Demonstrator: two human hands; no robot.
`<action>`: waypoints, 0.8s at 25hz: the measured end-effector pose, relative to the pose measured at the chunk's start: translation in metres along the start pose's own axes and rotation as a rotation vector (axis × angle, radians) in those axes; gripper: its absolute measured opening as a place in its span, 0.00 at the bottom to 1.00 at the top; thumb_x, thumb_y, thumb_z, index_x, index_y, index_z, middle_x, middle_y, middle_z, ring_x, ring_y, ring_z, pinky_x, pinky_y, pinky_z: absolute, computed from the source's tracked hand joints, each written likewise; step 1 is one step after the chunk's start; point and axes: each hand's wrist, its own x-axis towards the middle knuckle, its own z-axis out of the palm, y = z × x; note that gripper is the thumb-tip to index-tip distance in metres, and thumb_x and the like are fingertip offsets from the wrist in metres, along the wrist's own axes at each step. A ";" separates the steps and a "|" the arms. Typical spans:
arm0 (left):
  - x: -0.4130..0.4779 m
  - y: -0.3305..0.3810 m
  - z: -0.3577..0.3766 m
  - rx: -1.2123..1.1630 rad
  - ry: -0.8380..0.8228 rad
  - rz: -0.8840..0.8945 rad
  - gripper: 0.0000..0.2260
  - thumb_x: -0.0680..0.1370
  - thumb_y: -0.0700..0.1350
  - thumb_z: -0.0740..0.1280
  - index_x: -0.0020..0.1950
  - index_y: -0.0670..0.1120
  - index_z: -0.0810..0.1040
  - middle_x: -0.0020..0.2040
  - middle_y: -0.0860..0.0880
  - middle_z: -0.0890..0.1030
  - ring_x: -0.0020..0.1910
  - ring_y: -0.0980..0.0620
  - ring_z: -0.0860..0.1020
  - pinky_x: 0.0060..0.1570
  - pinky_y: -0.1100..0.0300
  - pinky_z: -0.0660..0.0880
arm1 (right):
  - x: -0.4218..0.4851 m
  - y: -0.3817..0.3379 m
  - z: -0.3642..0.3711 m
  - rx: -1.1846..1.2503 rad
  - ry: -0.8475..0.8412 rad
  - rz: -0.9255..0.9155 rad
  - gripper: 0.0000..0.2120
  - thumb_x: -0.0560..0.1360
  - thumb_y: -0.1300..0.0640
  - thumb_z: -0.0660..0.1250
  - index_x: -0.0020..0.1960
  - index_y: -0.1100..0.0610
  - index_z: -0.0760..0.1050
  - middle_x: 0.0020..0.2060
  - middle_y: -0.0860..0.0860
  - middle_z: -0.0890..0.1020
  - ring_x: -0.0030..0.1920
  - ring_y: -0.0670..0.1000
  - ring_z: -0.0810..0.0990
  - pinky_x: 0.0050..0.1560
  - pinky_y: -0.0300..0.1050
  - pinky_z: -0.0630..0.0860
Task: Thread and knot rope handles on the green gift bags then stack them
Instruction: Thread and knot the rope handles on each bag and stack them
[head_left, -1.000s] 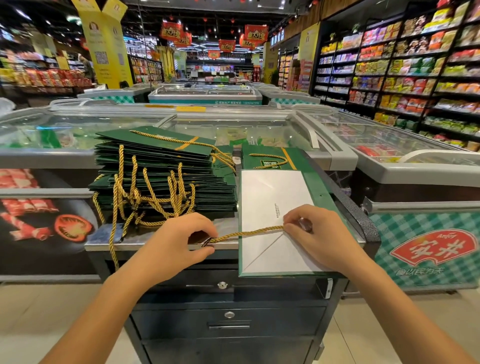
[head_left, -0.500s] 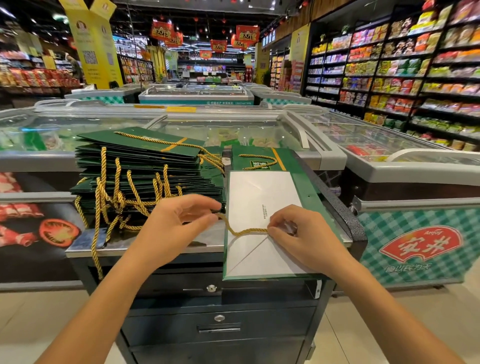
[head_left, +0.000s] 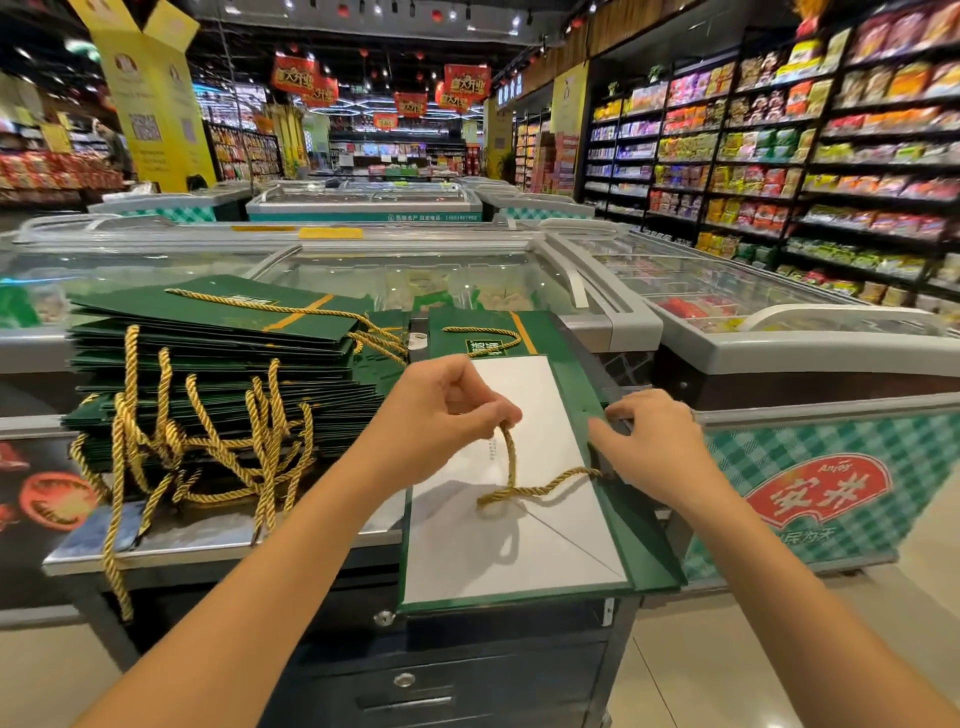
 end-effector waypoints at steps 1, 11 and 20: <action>0.008 0.001 0.006 -0.004 -0.020 0.002 0.05 0.77 0.37 0.72 0.46 0.38 0.77 0.43 0.46 0.87 0.44 0.50 0.86 0.44 0.59 0.82 | 0.002 -0.001 -0.001 0.042 -0.044 0.011 0.22 0.78 0.43 0.66 0.63 0.57 0.82 0.57 0.54 0.84 0.59 0.56 0.81 0.63 0.57 0.76; 0.076 -0.020 0.047 -0.001 0.031 -0.019 0.06 0.80 0.41 0.69 0.51 0.45 0.86 0.31 0.48 0.79 0.28 0.55 0.73 0.31 0.64 0.71 | 0.027 -0.001 -0.007 0.854 -0.008 0.107 0.11 0.80 0.63 0.64 0.50 0.55 0.86 0.40 0.51 0.88 0.41 0.49 0.86 0.38 0.42 0.80; 0.094 -0.037 0.058 0.034 0.058 -0.023 0.03 0.77 0.38 0.72 0.47 0.45 0.85 0.34 0.46 0.84 0.31 0.54 0.79 0.34 0.58 0.78 | 0.036 0.004 0.002 0.954 -0.167 0.058 0.06 0.80 0.58 0.69 0.53 0.54 0.84 0.44 0.52 0.88 0.44 0.50 0.87 0.43 0.45 0.81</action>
